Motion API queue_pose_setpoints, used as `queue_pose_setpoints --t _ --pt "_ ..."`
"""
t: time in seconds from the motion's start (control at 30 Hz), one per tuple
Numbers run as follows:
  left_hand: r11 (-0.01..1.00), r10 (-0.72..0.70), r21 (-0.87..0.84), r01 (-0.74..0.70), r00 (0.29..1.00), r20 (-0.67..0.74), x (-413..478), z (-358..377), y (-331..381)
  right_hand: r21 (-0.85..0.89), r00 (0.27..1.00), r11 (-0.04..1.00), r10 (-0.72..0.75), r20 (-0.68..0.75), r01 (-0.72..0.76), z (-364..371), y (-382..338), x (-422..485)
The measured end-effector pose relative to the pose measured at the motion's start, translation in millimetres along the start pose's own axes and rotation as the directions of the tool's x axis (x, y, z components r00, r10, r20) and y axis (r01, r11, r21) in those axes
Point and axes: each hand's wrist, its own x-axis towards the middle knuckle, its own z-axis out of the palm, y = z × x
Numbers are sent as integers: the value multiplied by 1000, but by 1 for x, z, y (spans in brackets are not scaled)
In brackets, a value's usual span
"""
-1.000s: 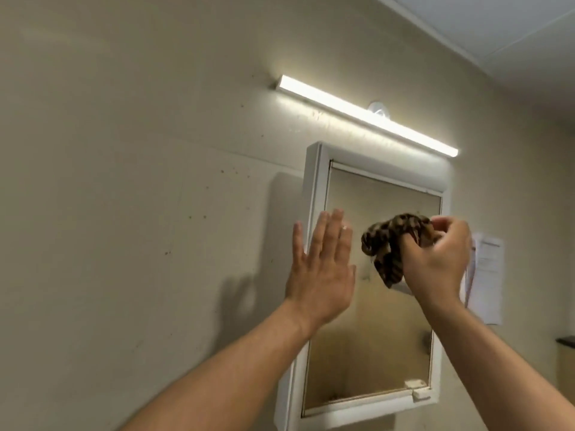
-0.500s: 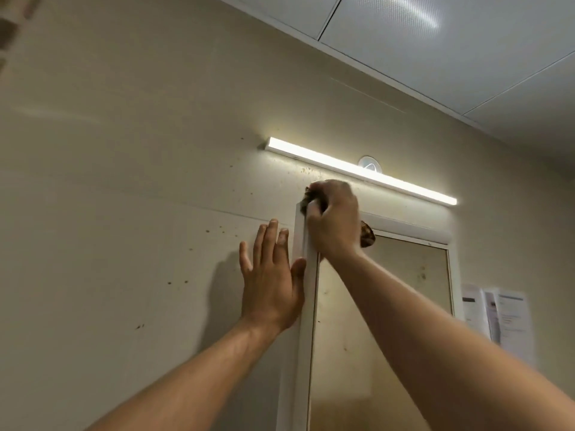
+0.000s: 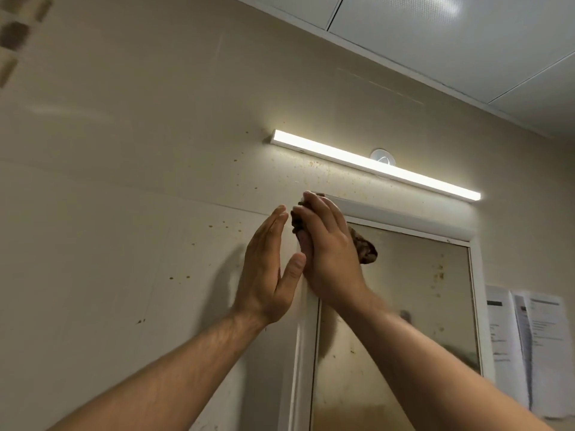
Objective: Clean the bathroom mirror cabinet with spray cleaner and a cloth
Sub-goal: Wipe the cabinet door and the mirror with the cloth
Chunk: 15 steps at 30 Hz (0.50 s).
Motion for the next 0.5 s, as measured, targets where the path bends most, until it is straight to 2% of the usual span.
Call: queue_pose_setpoints --t 0.03,0.13,0.2,0.27,0.3,0.37,0.5 --pt "1000 1 -7 -1 1000 -3 -2 -1 -1 -3 1000 1000 -3 17 3 5 -4 -12" --pt "998 57 7 -57 998 37 -19 -5 -1 43 976 982 -190 106 186 13 -9 -97" --pt "979 180 57 -194 965 193 -38 -9 0 85 951 965 -260 167 249 11 -15 -157" --pt "936 298 73 -345 884 359 -56 -15 1 103 918 946 -322 230 306 7 -12 -177" --pt "928 312 67 -367 861 401 -61 -19 1 110 895 929 -370 249 353 3 -7 -173" --pt "942 264 86 -325 874 409 -66 -27 1 82 870 913 -406 280 400 -4 1 -155" --pt "979 128 103 -175 925 357 -67 -33 11 23 945 966 -258 200 259 9 -8 -158"
